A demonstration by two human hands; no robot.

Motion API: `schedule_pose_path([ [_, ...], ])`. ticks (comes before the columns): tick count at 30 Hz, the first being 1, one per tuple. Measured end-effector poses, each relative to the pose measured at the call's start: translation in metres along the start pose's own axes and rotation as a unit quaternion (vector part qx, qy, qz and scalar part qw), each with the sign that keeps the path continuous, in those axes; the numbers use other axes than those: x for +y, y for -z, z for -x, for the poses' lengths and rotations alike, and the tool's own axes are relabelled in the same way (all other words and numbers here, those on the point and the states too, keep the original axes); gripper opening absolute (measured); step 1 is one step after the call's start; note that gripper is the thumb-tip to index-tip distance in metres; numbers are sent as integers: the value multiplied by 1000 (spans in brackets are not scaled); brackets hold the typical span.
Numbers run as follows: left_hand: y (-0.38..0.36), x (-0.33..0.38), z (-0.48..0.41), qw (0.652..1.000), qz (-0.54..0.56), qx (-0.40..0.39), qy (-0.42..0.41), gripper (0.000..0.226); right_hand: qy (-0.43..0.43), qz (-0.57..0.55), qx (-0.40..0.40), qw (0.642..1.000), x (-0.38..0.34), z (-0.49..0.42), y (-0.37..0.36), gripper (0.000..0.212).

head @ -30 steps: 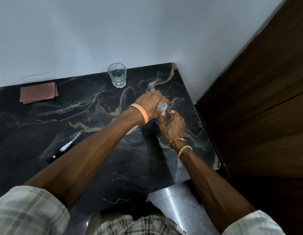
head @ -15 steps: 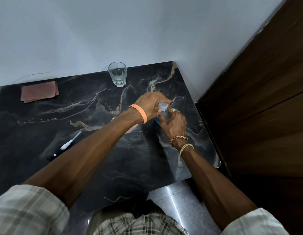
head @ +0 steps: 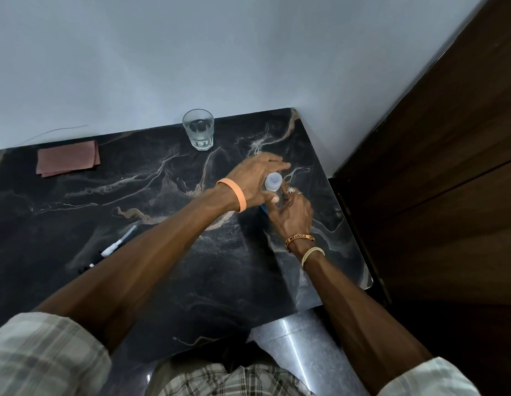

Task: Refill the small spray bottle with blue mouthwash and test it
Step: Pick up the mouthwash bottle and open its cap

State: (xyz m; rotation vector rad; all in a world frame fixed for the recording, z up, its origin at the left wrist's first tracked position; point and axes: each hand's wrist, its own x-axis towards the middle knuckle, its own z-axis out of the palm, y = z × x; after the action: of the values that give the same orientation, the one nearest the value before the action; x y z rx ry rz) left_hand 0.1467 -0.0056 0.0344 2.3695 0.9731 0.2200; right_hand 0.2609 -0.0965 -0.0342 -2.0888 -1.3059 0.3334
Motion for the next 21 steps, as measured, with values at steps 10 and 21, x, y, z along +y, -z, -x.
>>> schedule_pose_path([
  [10,-2,0,-3,1000,9,5,-22,56,3,-17,16,1000,2,-1,2,35],
  [21,-2,-5,-10,1000,-17,14,-19,42,8,-8,21,1000,3,-4,-2,38],
])
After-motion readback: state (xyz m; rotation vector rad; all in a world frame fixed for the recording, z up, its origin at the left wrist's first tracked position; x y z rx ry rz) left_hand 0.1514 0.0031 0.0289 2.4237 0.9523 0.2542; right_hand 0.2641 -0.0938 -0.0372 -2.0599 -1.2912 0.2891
